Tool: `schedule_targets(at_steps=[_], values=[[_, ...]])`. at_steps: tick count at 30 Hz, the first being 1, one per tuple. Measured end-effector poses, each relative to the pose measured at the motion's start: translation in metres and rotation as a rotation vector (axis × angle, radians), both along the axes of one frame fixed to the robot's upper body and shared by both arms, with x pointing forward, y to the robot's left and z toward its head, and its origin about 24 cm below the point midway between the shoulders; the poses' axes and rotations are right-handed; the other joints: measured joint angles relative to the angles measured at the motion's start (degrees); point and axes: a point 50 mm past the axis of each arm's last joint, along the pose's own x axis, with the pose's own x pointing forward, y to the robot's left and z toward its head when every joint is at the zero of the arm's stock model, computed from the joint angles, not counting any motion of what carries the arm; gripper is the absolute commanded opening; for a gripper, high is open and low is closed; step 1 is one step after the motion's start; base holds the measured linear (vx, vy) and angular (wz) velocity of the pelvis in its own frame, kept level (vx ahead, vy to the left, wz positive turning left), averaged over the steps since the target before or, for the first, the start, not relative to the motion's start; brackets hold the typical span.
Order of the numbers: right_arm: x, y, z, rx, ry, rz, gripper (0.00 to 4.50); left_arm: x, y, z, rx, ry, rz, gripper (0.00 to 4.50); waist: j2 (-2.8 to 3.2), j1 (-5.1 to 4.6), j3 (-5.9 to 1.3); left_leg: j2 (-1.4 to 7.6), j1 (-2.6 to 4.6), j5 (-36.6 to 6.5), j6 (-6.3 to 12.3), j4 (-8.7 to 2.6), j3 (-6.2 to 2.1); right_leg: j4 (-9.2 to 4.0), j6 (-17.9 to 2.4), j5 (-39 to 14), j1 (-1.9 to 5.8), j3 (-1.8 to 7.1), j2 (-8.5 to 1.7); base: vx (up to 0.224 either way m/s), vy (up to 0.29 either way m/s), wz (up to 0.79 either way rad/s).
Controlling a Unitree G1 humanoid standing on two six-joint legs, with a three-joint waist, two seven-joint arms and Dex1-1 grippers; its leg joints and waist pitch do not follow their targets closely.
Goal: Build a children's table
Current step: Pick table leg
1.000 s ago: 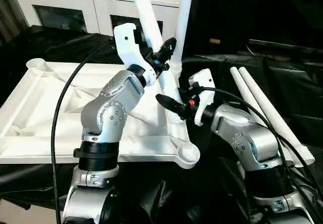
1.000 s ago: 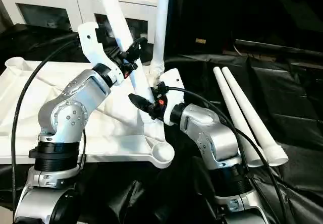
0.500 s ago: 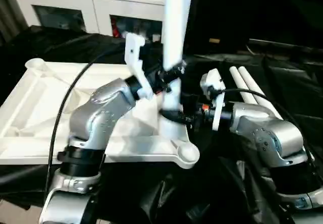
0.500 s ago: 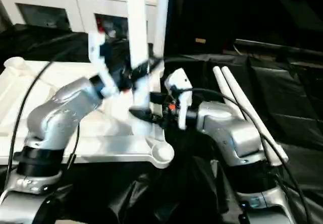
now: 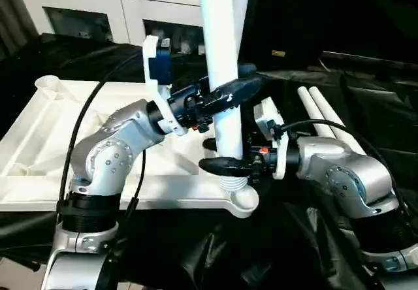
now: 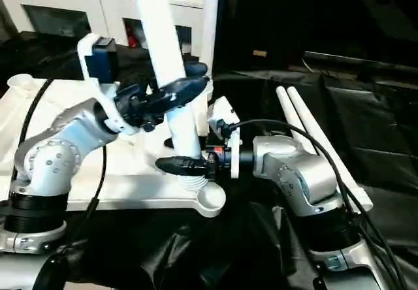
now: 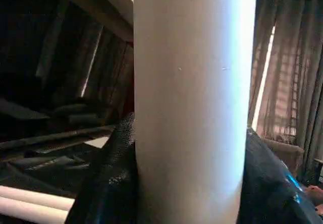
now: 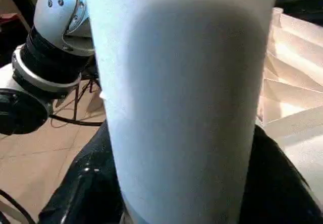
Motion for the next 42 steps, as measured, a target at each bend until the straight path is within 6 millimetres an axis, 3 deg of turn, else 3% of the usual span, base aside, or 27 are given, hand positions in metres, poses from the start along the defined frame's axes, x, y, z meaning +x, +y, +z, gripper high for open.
schedule_targets(at_steps=[6,7,10,16,25,26,33,34,38,42], values=[[0.0,0.002,0.0,0.003,-0.002,0.003,2.02,0.002,0.001,-0.002,-0.01,0.018,0.002,1.86,0.0,0.01,0.0,0.01,0.01,0.0,-0.01,0.0,0.0,0.02,0.0,0.0,0.0,0.0,0.0,0.0,0.0,0.0],[0.0,0.002,0.0,0.003,-0.002,0.003,2.01,0.002,0.001,-0.002,-0.011,0.02,0.004,2.42,0.0,0.02,0.0,0.01,0.01,0.0,-0.01,0.0,0.0,0.01,0.0,0.0,0.0,0.0,0.0,0.0,0.0,0.0],[0.002,0.001,-0.002,-0.004,0.004,-0.033,2.0,0.006,-0.001,-0.004,-0.006,0.039,0.049,2.56,0.0,0.09,0.0,0.01,0.0,0.0,-0.01,0.0,0.0,0.01,0.0,0.0,0.0,0.0,0.0,0.0,0.0,0.0],[0.015,0.002,-0.008,0.002,0.024,-0.213,1.96,0.025,-0.011,-0.002,0.073,0.089,0.349,3.01,0.0,0.0,0.0,0.02,0.0,0.0,-0.05,0.0,0.01,0.02,0.0,0.0,0.01,0.0,0.0,0.0,0.0,0.0],[0.024,0.014,-0.018,-0.051,0.006,-0.42,1.96,0.034,-0.026,-0.005,0.076,0.316,0.601,3.01,-0.01,-0.09,0.0,0.04,-0.02,0.0,-0.05,0.0,0.01,0.01,0.0,0.0,-0.01,-0.02,0.0,0.0,0.0,0.0],[0.025,0.016,-0.018,-0.056,0.0,-0.44,1.96,0.035,-0.027,-0.005,0.076,0.323,0.622,2.74,-0.01,-0.09,0.0,0.04,-0.02,0.0,-0.05,0.0,0.01,0.0,0.0,0.0,-0.01,-0.02,0.0,0.0,0.0,0.0],[0.028,0.023,-0.021,-0.092,-0.025,-0.507,1.96,0.036,-0.028,-0.006,0.066,0.362,0.678,2.31,0.0,-0.08,0.0,0.04,-0.03,0.0,-0.05,0.0,0.01,-0.01,0.0,0.0,-0.01,-0.02,0.0,0.0,0.0,0.0],[0.028,0.023,-0.021,-0.087,-0.024,-0.506,2.52,0.036,-0.027,-0.006,0.064,0.363,0.683,2.26,0.0,-0.09,0.0,0.04,-0.03,0.0,-0.05,0.0,0.01,-0.01,0.0,0.0,-0.01,-0.02,0.0,0.0,0.0,0.0],[0.027,0.026,-0.016,-0.039,-0.01,-0.472,2.83,0.041,-0.014,-0.009,0.059,0.389,0.723,2.02,0.0,-0.2,0.0,0.04,-0.03,0.0,-0.05,0.0,0.01,-0.01,0.0,0.0,-0.01,-0.02,0.0,0.0,0.0,0.0],[0.025,0.019,-0.013,-0.057,0.003,-0.4,3.16,0.039,-0.01,-0.01,0.098,0.332,0.657,1.87,0.0,0.19,0.0,0.04,-0.08,0.0,-0.04,0.0,0.01,-0.07,0.0,0.0,0.0,-0.02,0.0,0.0,0.0,0.0]])
